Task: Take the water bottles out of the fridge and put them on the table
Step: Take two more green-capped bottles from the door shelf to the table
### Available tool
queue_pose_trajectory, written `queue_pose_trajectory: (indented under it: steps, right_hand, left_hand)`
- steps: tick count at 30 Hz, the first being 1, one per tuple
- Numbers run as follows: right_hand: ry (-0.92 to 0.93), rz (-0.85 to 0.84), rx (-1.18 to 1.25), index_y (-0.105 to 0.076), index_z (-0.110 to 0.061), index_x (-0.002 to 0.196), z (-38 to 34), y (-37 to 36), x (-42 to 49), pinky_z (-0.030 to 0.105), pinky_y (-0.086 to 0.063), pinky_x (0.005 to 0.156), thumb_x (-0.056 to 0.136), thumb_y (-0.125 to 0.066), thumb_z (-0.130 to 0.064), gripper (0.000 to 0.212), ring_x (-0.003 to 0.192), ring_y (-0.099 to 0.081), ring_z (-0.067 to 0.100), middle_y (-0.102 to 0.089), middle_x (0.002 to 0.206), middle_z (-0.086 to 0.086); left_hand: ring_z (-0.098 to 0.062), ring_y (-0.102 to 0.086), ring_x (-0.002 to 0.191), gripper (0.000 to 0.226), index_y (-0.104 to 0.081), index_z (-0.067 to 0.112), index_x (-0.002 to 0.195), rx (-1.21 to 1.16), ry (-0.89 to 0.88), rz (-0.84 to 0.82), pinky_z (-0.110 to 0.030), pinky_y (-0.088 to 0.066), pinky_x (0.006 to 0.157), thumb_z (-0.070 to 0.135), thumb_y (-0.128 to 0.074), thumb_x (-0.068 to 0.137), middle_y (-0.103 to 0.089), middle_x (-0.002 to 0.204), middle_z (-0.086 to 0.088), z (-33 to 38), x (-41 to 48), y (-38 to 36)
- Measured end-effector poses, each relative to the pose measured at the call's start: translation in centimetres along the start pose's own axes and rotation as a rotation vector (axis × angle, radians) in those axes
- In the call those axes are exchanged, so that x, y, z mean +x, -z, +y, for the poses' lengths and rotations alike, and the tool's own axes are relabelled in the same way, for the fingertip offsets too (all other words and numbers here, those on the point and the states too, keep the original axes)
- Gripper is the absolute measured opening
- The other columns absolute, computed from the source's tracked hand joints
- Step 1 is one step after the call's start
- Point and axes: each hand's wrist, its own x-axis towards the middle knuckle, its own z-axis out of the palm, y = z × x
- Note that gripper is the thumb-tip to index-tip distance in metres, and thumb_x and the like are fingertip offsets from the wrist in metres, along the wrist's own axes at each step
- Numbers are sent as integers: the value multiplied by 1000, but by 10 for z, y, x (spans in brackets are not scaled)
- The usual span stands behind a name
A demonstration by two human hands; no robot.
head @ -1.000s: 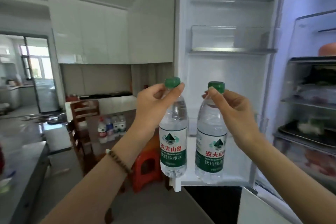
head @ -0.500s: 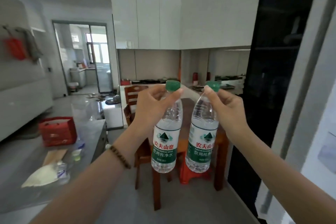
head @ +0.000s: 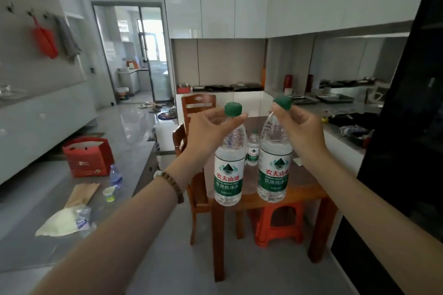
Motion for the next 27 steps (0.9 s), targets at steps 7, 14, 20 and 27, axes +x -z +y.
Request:
queue_pose_trajectory:
  steps: [7,14,20,27]
  right_hand:
    - [-48,-6,-56,-71,-24,94,96,-7,91,14,-49,69,82,-67,-32,15,77,-65,-6,-70,86,-14]
    - [-181,72,-98,-72,-23,87,198,-18,178,14,-48,64,80,-69,-31,11,70,-66,-4,-72,75,-14]
    - [-230,101,-151,-70,-32,83,267,-18,234,14,-52,68,78,-72,-29,7,71,-66,-4,-71,73,-17]
    - [-383,-35,-125,-72,-22,87,365,-17,289,27,-52,79,75,-75,-23,12,77,-67,5,-72,81,-11]
  left_hand:
    - [-5,-70,74,28,-72,27,88,118,-16,-92,-21,-58,69,45,-76,68,-74,82,8,-90,105,-42]
    - [-10,-71,66,51,-73,19,90,255,-66,-279,-32,-60,64,60,-71,59,-74,80,4,-190,222,-86]
    - [10,-56,45,32,-72,15,87,424,-58,-415,-4,-42,45,42,-76,70,-67,64,11,-252,299,-123]
    - [-8,-65,69,37,-70,15,86,595,-2,-448,-17,-51,61,47,-77,67,-72,80,2,-322,352,-158]
